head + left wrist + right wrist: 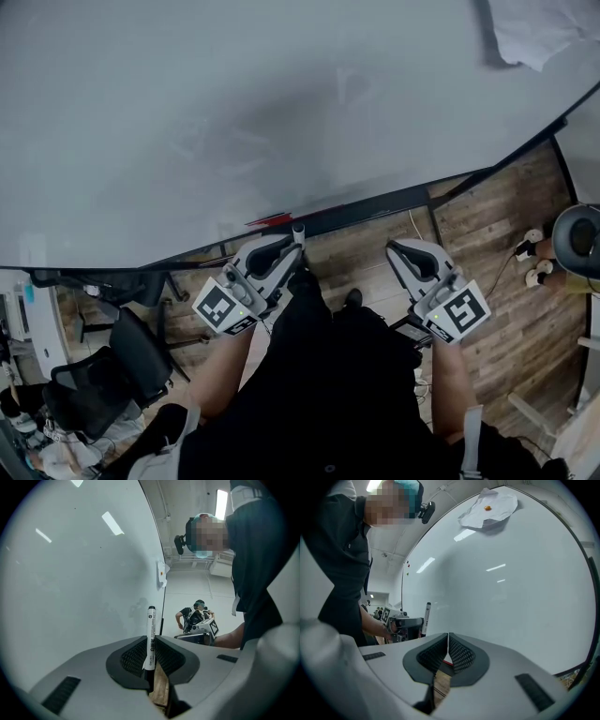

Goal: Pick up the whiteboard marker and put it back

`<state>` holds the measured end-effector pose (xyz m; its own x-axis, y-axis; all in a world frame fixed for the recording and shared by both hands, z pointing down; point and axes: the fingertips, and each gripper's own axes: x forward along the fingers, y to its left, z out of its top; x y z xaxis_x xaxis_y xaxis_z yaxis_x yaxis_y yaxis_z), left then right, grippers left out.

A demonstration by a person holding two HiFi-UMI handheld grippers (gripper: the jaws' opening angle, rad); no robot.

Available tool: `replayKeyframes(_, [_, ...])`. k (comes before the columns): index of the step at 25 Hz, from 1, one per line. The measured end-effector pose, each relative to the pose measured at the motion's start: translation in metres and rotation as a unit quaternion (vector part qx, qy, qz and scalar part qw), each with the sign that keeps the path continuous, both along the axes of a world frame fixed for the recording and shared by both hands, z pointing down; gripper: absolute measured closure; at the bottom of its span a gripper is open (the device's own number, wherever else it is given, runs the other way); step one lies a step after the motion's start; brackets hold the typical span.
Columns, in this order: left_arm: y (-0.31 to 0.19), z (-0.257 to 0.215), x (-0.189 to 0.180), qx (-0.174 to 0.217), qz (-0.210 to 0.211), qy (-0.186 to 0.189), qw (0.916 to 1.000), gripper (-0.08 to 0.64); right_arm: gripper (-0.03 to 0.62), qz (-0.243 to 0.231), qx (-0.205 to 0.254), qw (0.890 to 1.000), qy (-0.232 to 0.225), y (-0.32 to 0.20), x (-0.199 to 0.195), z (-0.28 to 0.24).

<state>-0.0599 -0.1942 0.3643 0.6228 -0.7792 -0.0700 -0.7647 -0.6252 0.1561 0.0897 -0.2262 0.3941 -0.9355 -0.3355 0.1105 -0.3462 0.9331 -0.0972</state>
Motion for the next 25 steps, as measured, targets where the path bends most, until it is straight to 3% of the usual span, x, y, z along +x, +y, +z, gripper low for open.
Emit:
replayKeyframes(18, [-0.026, 0.045, 0.0, -0.019, 0.008, -0.119, 0.9927, 0.495, 0.572, 0.009, -0.016, 1.0, 0.018, -0.003, -0.013, 0.014])
replayKeyframes(20, [-0.029, 0.057, 0.003, -0.017, 0.019, -0.169, 0.9854, 0.495, 0.572, 0.009, -0.018, 1.0, 0.02, -0.004, -0.013, 0.016])
replayKeyframes(22, [-0.029, 0.07, 0.005, -0.015, 0.032, -0.232, 0.9721, 0.495, 0.571, 0.01, -0.02, 1.0, 0.019, -0.003, -0.015, 0.017])
replayKeyframes(25, [-0.029, 0.084, 0.004, -0.027, 0.034, -0.256, 0.9657, 0.495, 0.572, 0.007, -0.025, 0.999, 0.019, -0.001, -0.02, 0.018])
